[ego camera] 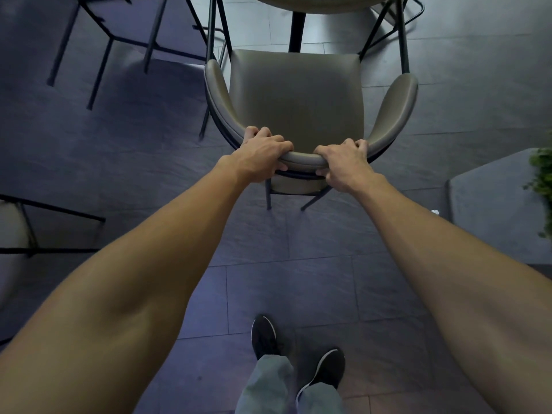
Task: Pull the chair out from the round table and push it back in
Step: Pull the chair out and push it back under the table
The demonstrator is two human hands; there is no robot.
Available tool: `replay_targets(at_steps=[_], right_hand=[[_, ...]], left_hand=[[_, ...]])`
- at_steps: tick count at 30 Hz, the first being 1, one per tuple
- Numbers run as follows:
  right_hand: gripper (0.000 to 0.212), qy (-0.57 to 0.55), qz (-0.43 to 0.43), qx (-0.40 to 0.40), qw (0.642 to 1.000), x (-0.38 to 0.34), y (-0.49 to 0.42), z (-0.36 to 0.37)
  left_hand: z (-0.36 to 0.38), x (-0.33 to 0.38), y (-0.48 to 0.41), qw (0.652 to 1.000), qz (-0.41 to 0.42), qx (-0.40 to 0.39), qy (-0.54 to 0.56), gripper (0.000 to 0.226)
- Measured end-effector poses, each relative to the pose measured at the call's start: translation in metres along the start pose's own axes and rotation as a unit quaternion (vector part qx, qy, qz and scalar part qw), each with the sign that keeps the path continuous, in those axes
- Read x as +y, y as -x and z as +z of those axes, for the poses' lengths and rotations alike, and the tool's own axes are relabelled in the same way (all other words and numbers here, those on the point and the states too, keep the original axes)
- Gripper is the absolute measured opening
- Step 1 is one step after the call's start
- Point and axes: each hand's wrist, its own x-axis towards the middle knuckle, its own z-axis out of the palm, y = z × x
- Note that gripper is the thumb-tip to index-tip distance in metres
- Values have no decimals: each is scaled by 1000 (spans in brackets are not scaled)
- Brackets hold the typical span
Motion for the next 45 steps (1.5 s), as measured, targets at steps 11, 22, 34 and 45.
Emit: replay_targets(at_steps=[11, 22, 34, 45], right_hand=[[20, -12, -5, -10, 1000, 6, -10, -5], [25, -13, -2, -8, 1000, 6, -12, -4], [56, -57, 23, 61, 996, -13, 32, -8], [63, -108, 90, 136, 981, 96, 69, -147]], left_hand=[[-5, -2, -10, 1000, -7, -3, 1, 35], [-5, -3, -13, 1000, -16, -14, 2, 36], [-16, 63, 11, 992, -112, -25, -47, 51], [-160, 161, -51, 993, -74, 92, -19, 51]])
